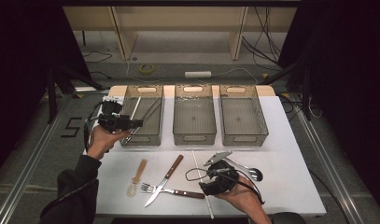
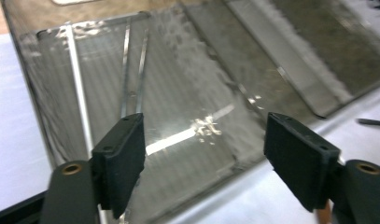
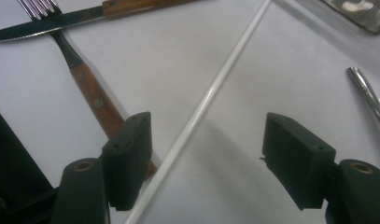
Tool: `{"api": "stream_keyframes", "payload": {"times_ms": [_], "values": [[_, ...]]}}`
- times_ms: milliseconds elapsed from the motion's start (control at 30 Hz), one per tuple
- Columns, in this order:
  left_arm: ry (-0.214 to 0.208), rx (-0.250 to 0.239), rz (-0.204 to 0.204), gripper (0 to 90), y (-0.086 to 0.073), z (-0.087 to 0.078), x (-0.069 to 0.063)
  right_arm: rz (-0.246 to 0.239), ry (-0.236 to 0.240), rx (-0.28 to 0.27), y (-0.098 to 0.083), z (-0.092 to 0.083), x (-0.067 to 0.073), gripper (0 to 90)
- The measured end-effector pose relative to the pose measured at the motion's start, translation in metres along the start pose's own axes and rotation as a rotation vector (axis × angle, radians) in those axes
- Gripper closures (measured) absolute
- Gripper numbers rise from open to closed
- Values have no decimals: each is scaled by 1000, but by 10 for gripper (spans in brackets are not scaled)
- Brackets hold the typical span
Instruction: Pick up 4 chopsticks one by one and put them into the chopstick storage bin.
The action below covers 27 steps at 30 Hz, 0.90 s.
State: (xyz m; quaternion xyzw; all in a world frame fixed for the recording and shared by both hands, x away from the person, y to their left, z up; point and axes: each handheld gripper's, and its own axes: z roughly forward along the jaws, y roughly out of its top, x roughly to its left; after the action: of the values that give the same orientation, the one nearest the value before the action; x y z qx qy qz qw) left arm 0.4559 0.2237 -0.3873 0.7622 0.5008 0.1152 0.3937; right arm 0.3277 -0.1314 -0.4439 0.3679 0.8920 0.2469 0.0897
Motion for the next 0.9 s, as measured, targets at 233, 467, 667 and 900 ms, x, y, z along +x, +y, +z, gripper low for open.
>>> {"api": "stream_keyframes", "payload": {"times_ms": [233,467,667,900], "values": [[-35,-84,13,208,-25,-24,-15,1,-14,56,4,3,-2,389],[-70,-96,46,183,-59,-26,-31,-3,-9,98,9,6,-3,482],[-97,-126,71,172,-76,-30,-41,-1,-2,135,12,12,1,543],[-95,-125,101,167,-88,-33,-48,-8,10,169,12,19,3,613]]}}
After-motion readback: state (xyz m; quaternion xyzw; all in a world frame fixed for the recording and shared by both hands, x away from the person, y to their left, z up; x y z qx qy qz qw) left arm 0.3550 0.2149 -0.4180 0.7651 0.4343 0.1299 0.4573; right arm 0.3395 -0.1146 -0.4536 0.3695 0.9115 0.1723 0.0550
